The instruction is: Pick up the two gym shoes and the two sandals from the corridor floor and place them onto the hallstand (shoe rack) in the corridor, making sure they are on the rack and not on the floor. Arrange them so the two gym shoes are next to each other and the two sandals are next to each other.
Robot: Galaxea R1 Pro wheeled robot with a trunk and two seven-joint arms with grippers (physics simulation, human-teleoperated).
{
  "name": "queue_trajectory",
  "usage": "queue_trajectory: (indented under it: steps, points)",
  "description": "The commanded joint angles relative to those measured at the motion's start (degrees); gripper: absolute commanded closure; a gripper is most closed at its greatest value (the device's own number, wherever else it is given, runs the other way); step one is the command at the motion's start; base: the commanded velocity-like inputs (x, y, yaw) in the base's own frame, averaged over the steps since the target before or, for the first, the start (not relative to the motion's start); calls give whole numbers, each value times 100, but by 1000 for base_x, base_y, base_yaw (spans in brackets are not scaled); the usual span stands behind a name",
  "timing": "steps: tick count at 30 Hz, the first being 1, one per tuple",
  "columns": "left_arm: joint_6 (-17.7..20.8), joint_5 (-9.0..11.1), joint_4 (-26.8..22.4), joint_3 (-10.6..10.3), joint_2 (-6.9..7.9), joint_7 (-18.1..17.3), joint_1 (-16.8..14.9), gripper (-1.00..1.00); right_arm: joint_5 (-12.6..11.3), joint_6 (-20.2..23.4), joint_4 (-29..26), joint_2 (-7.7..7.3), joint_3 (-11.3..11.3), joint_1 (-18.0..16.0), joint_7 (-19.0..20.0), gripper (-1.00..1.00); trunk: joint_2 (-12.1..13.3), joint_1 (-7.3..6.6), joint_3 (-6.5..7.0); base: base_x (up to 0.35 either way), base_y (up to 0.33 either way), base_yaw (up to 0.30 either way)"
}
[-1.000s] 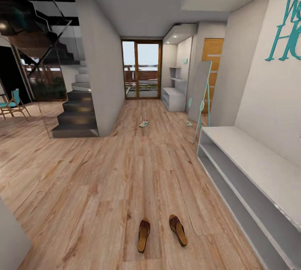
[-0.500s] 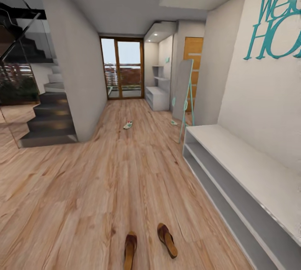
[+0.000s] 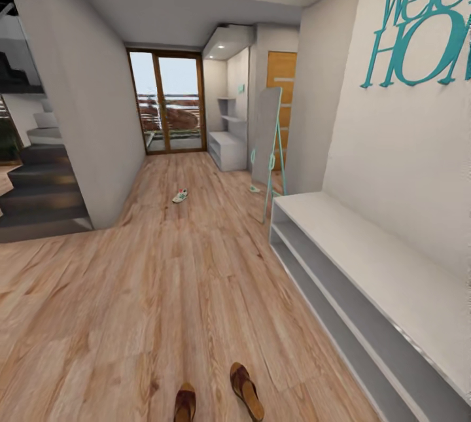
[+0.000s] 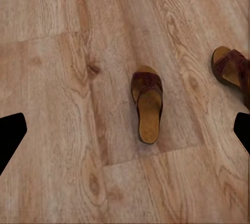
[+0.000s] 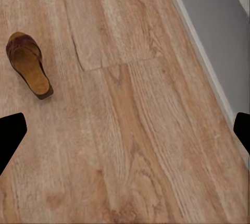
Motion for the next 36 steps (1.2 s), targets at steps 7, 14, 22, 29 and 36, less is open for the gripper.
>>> queue_trajectory:
  steps: [7,14,22,29,36]
  points:
    - [-13,6,4,15,7,16,-3,-100,7,-17,11,0,4,-5,2,-100,-2,2,-66,122,-63,-137]
    - [-15,16,5,18,9,18,-3,-100,11,-17,14,0,8,-6,2,-100,-2,2,-128,20,-10,-61]
    - [-18,17,3,18,9,18,-3,-100,11,-17,14,0,9,-6,-5,-100,-2,2,-201,3,-4,-9]
    - [-18,17,-1,18,9,18,-3,-100,11,-17,14,0,9,-6,-15,-100,-2,2,-265,0,-134,-2]
    - [-18,17,1,18,9,18,-3,-100,11,-17,14,0,9,-6,-24,-100,-2,2,-329,-100,-233,10]
